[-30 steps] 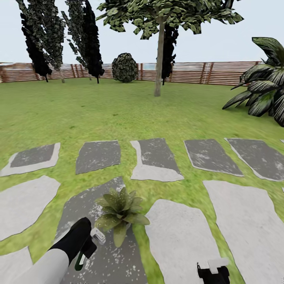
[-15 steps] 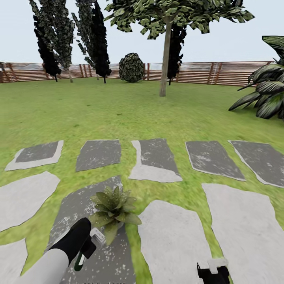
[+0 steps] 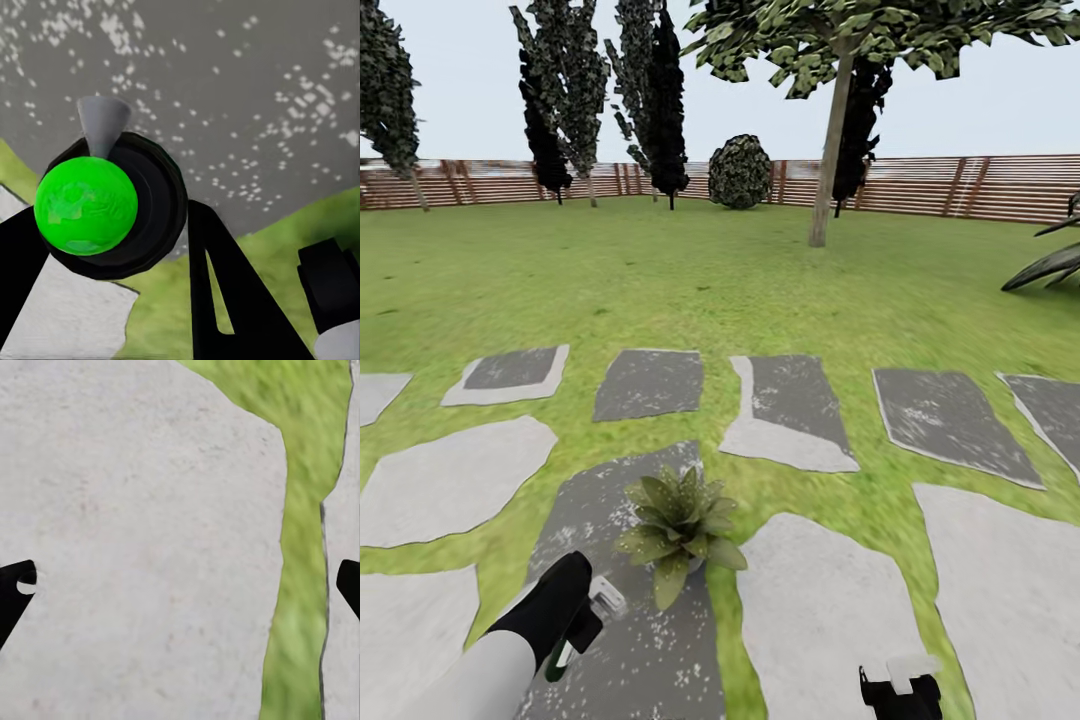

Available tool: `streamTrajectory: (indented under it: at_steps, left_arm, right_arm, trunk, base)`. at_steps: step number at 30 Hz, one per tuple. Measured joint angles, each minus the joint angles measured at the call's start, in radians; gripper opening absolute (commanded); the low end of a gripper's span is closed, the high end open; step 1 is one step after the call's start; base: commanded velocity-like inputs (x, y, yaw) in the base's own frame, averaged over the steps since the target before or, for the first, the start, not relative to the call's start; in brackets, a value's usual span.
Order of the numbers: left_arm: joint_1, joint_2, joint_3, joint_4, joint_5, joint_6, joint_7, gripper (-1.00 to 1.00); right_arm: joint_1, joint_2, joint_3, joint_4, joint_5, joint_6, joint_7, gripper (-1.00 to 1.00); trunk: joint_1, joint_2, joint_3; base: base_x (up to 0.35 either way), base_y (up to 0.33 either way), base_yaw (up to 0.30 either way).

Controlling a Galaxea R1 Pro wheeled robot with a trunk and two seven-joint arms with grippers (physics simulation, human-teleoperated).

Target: Pick up the pesticide atomizer in the garden and spray insectifuge to fully cover both potted plants in the garden.

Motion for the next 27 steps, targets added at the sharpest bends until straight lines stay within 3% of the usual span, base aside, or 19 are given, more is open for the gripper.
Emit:
streamTrajectory:
  at_steps: [5,11,21,27]
  left_arm:
    - [0.000,-0.011,0.000,0.005,0.004,-0.002,0.010,-1.00]
    - [0.000,-0.019,-0.002,0.000,0.005,-0.006,0.012,-1.00]
    - [0.000,-0.019,0.000,-0.002,0.003,-0.005,0.013,-1.00]
    - [0.000,-0.019,-0.001,-0.002,0.004,-0.004,0.013,-1.00]
  right_arm:
    - [0.000,0.000,0.000,-0.001,0.000,0.000,0.000,1.00]
    - [0.000,0.000,0.000,-0.001,0.000,0.000,0.000,1.00]
    - [0.000,0.000,0.000,0.000,0.000,0.000,0.000,1.00]
    - [0.000,0.000,0.000,0.000,0.000,0.000,0.000,1.00]
  trunk:
    - [0.000,0.000,0.000]
    - [0.000,0.000,0.000]
    - [0.000,0.000,0.000]
    - [0.000,0.000,0.000]
  base:
    - [0.000,-0.009,0.079]
    - [0.000,-0.236,0.025]
    - [0.055,-0.266,0.262]
    - [0.029,-0.043,0.275]
